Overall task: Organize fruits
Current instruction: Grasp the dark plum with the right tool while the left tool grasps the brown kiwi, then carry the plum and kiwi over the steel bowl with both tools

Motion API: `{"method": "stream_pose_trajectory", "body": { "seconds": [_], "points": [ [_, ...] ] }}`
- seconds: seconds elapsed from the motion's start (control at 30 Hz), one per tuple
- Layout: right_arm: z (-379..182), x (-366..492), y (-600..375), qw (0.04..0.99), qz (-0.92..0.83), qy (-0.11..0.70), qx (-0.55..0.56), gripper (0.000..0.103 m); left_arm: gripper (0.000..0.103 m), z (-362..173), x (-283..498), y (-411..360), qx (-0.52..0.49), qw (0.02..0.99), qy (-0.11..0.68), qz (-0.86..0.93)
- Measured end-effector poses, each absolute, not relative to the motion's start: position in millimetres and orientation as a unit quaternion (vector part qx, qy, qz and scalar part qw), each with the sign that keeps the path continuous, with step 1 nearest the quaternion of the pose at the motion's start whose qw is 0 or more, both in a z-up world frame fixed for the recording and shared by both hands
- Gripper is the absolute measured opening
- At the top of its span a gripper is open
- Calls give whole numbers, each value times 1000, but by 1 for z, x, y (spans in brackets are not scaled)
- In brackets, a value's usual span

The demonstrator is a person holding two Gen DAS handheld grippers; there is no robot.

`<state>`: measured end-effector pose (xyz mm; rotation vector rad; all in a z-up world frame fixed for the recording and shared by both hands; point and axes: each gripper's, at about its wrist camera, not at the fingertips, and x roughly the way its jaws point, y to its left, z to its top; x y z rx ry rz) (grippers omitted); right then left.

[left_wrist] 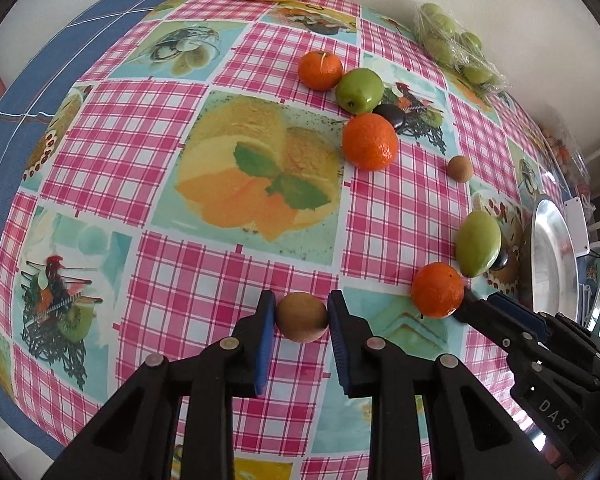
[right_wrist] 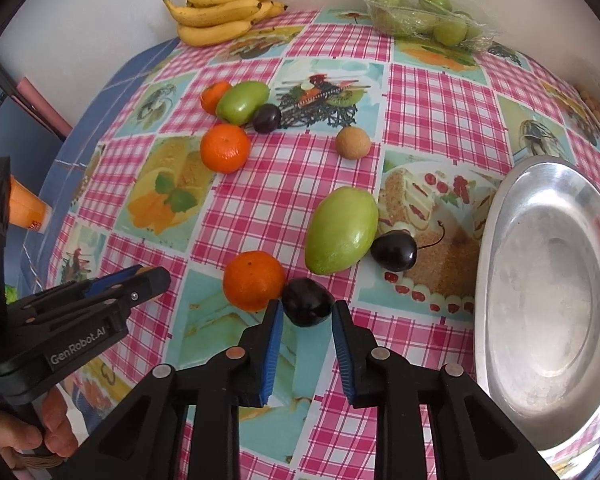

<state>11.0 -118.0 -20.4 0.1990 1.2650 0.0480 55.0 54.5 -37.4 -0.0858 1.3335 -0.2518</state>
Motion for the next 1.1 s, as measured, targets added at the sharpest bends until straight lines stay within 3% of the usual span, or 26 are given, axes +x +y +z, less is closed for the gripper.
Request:
{"method": "stream_pose_trajectory", "body": {
  "seconds": [1.1],
  "points": [
    [-43,20,-121,780,26,611,135,32,27,-35,51,60,-60,778,616,-112]
  ]
}}
